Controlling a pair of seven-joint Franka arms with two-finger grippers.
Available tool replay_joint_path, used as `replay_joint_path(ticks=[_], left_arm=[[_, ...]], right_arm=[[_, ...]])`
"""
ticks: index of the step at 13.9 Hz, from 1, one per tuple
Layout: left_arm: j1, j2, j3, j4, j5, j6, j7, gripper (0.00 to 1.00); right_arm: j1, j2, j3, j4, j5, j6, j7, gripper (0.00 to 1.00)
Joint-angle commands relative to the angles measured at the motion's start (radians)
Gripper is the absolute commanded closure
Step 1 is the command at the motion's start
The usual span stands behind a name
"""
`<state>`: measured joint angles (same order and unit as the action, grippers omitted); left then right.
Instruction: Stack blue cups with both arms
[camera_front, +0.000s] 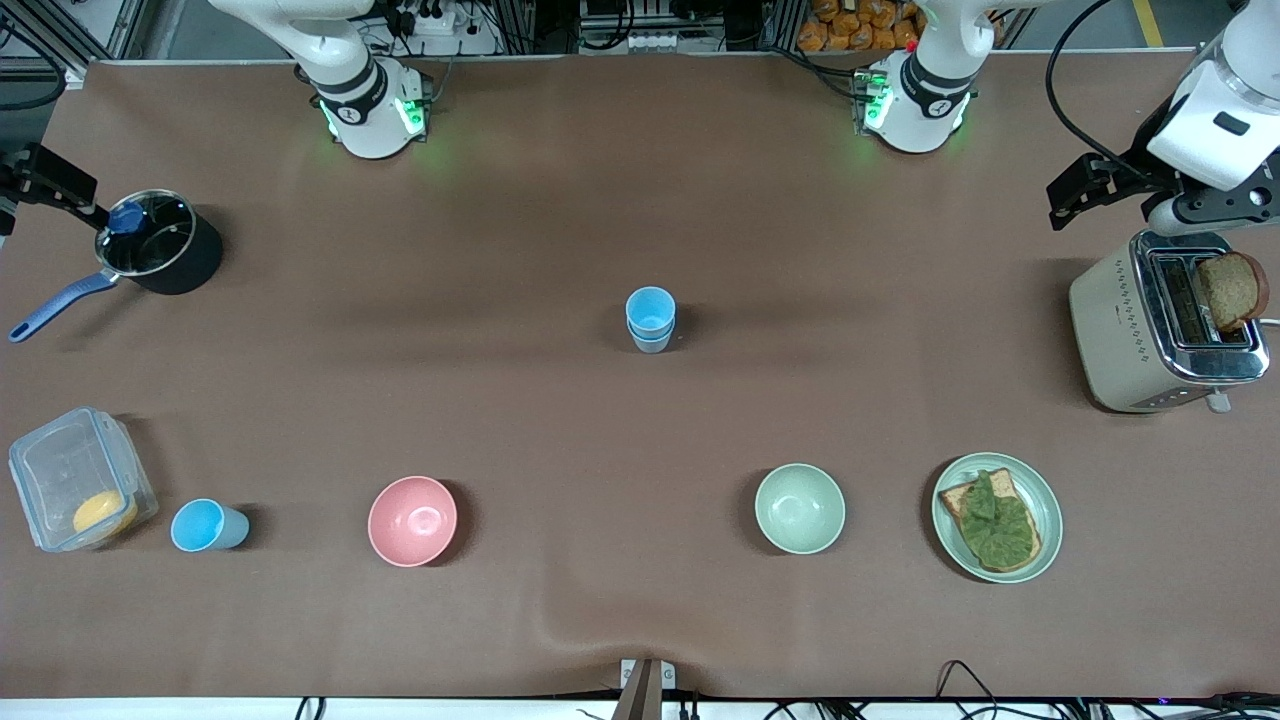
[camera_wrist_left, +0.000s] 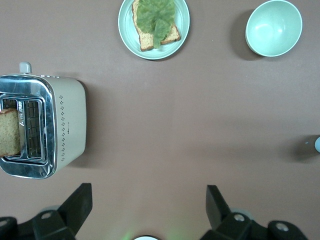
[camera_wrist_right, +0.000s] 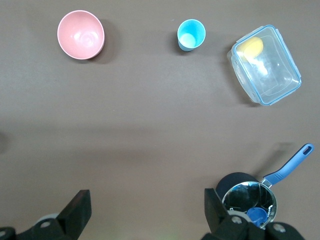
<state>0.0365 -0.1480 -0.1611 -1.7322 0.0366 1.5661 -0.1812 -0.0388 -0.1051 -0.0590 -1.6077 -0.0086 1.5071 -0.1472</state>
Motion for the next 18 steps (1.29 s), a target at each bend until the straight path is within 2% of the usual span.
replay_joint_path(ticks=[1, 7, 9, 18], left_arm=[[0.006, 0.018, 0.0, 0.051, -0.011, -0.028, 0.008, 0.0], [-0.007, 0.028, -0.006, 0.056, -0.008, -0.032, -0.043, 0.0], [-0.001, 0.025, -0.052, 0.062, -0.006, -0.037, -0.049, 0.0], [0.005, 0.027, -0.052, 0.062, -0.032, -0.034, -0.047, 0.0]], right_arm=[[-0.012, -0.022, -0.005, -0.008, 0.016, -0.024, -0.008, 0.0], [-0.001, -0.019, 0.005, 0.008, 0.032, -0.013, -0.003, 0.0], [-0.001, -0.019, 0.005, 0.008, 0.03, -0.014, -0.005, 0.0], [-0.001, -0.021, 0.005, 0.008, 0.03, -0.022, -0.003, 0.0]])
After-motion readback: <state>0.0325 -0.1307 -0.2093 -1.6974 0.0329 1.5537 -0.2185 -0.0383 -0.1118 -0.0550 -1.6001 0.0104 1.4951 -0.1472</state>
